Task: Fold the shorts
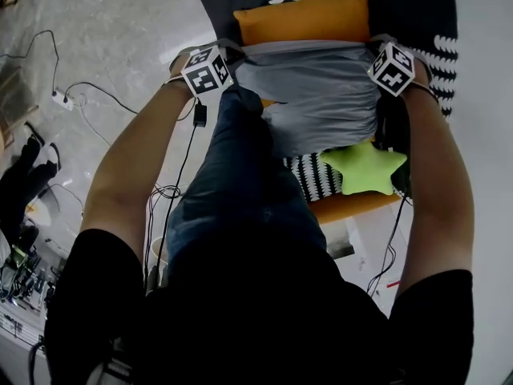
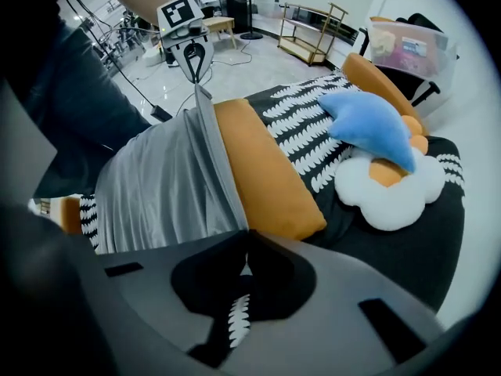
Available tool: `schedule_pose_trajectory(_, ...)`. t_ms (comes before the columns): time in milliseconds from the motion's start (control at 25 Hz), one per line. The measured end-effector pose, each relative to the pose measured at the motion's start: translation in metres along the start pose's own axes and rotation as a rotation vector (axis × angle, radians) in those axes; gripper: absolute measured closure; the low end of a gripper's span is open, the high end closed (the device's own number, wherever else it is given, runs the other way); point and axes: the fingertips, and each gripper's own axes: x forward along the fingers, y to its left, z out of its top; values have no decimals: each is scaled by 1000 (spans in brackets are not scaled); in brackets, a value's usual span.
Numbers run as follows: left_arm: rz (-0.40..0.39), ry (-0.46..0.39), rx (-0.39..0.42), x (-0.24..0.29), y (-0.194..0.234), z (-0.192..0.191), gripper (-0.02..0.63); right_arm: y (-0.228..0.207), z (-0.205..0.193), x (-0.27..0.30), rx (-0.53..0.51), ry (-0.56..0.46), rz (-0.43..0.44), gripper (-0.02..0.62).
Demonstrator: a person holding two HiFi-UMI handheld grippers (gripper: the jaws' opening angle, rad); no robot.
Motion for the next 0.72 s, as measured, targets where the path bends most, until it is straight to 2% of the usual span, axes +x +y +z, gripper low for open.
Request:
schedule_pose_trajectory(360,34,-16,25,-8,-57,20,588,44,-32,-31,-15,-13,-65,581)
schedule_pose_trajectory(720,10,-16,43,-21,-93,31,588,62,-39,-45,-16,-19,-100,581)
